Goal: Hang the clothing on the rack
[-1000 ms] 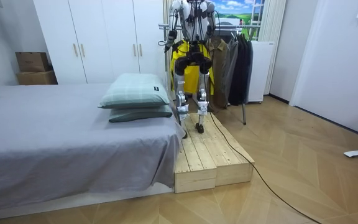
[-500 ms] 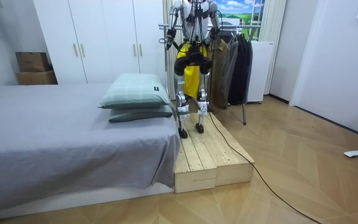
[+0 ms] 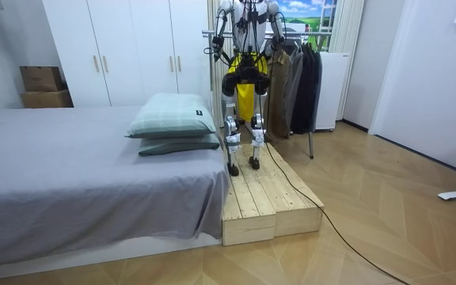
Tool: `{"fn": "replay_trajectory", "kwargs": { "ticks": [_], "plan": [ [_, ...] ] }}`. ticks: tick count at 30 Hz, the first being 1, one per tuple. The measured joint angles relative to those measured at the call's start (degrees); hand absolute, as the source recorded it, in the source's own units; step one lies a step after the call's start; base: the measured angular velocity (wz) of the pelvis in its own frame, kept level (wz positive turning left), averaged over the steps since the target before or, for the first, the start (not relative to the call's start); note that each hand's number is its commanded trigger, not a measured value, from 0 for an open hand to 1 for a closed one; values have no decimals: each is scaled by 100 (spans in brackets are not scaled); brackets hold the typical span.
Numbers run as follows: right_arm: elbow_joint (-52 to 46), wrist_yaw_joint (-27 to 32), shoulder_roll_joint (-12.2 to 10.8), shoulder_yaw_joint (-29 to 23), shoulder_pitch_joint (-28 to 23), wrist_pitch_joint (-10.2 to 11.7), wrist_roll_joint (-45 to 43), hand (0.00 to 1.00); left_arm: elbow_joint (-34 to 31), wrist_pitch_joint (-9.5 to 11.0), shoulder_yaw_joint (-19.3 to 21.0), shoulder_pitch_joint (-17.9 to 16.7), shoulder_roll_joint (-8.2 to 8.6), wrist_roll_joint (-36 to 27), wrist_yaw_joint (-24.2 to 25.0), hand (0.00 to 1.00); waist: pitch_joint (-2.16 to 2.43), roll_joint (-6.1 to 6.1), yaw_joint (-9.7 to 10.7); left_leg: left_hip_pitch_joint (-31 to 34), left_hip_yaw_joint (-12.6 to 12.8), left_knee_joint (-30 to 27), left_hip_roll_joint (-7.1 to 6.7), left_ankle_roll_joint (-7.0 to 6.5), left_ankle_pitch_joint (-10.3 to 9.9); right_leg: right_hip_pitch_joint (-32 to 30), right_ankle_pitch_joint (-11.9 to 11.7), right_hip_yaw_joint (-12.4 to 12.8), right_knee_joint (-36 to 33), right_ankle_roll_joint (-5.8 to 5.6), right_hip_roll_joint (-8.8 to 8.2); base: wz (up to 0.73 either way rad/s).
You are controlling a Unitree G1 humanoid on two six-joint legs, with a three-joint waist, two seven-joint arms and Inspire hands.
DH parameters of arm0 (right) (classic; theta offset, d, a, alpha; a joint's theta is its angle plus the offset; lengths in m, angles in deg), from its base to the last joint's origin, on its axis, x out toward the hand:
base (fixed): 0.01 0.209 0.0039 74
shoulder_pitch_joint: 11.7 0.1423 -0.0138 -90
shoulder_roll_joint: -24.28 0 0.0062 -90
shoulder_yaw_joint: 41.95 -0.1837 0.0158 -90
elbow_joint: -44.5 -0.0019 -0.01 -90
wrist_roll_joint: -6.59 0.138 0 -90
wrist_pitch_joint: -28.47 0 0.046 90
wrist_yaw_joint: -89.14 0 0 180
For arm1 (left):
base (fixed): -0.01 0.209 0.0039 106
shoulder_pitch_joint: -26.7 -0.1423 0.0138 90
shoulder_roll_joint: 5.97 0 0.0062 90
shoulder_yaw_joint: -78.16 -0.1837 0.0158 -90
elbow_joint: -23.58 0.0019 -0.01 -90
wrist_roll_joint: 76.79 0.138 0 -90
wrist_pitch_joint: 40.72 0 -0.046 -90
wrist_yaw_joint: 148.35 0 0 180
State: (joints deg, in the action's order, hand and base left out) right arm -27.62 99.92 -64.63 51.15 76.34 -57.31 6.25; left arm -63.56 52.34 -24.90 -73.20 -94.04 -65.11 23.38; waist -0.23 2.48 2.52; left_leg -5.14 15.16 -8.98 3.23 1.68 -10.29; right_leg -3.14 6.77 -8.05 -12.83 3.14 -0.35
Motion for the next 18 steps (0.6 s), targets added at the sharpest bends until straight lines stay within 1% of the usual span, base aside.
{"fn": "replay_trajectory", "kwargs": {
  "ticks": [2, 3, 5, 9, 13, 15, 18],
  "plan": [
    [-107, 19, -111, -57, -277, 16, -19, 0, 331, 6, 171, -160, 57, 38, -5, 0, 12, -37, -8, -45, 25, 33, 10, 3, -5, 7, 3, 59, 5, 4, 27, -18],
    [-106, 31, -136, -54, -347, 16, -21, 0, 406, 4, 202, -193, 55, 38, -9, 0, 14, -44, -15, -51, 25, 34, 17, 12, -19, 1, 6, 85, 6, 7, 45, -11],
    [-61, 35, -249, -47, -628, 15, -157, 0, 518, 3, 311, -396, 58, 39, -25, 0, 11, -56, -7, -48, 40, 36, 32, 21, -44, -19, 13, 108, 0, 15, 68, -7],
    [466, 30, -382, 10, -887, 19, -224, 0, 843, 3, 376, -448, 95, 119, -37, 0, 11, -58, -4, -58, 35, 36, 25, 22, -44, 3, 18, 107, 13, 11, 60, 1],
    [1229, 31, -543, 5, -1086, 76, -255, 0, 1045, 13, 408, -489, 158, 190, -283, 0, 12, -56, 18, -66, 29, 52, 14, 23, -47, 27, 31, 96, 32, -10, 53, 3],
    [1389, 31, -644, 5, -1185, 76, -323, 0, 1059, 29, 406, -504, 175, 205, -362, 0, 9, -59, 20, -59, 32, 73, 11, 22, -47, 2, 31, 105, 27, -11, 58, 0],
    [1740, 27, -747, 7, -1270, 195, -508, 0, 1069, 156, 394, -550, 194, 226, -466, 0, 7, -58, 40, -65, 33, 73, 11, 22, -47, 8, 38, 113, 26, -17, 60, 0]
  ]
}}
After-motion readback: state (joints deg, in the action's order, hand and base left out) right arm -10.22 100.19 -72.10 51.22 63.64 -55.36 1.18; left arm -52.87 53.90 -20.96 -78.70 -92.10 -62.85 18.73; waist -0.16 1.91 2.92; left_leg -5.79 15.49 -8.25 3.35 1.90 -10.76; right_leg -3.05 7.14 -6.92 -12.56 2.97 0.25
